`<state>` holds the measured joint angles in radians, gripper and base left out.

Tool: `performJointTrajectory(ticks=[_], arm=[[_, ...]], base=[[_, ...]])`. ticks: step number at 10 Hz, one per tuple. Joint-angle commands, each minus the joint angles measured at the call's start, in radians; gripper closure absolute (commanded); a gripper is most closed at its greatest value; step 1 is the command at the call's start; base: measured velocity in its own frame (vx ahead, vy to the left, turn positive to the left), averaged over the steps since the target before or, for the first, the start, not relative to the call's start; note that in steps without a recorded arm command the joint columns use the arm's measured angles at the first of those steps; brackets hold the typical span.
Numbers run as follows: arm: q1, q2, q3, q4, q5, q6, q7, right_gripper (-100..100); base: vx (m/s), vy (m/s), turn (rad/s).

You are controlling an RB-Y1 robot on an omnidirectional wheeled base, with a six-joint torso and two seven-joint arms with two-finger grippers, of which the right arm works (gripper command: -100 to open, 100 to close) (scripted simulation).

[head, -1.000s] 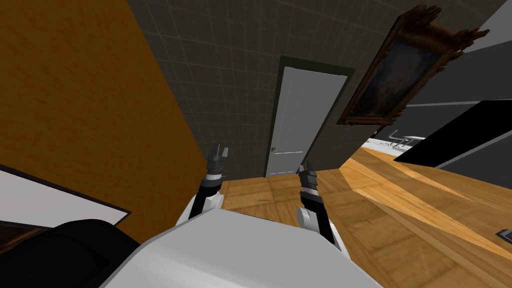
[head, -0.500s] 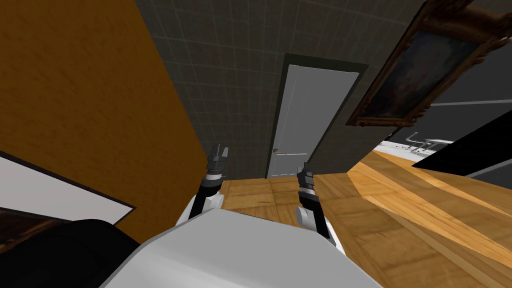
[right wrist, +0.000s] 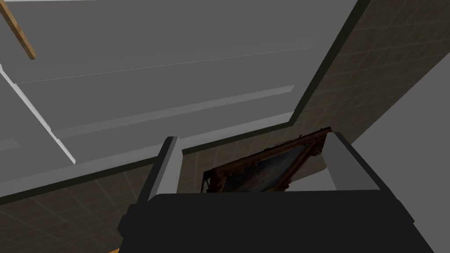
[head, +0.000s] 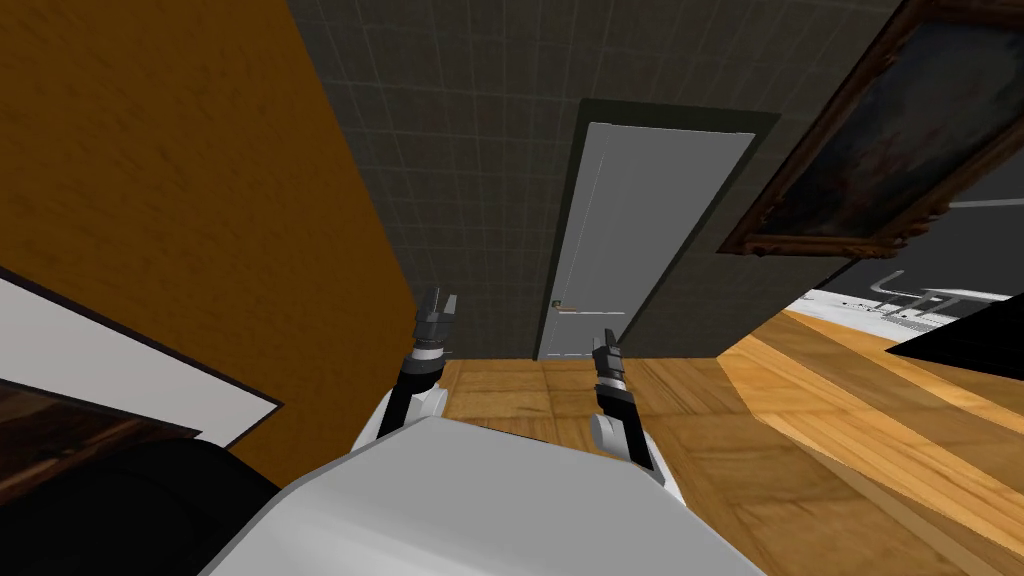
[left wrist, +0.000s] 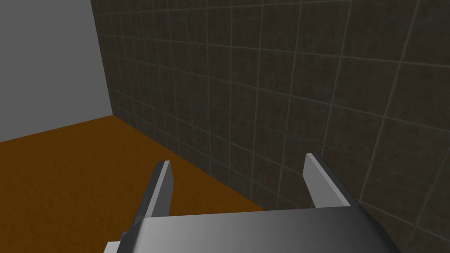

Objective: Pull the door open

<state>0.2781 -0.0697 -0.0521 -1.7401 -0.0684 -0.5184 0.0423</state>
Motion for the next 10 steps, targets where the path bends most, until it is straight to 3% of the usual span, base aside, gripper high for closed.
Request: performJointTrajectory(ticks=[1,3,10], arm=[[-0.006,-0.001,0.0,0.031,-0.001,-0.006,-0.001,-100],[-0.043,-0.016,-0.012,0.109,-0.013,-0.034,-0.01,-100],[-0.099,-0.04,-0.031,0.296,-0.031,-0.079,-0.025,-100]], base=[[0.034,-0.036,0.065],[0.055,-0.056,0.176],[0.039,-0.045,0.094]])
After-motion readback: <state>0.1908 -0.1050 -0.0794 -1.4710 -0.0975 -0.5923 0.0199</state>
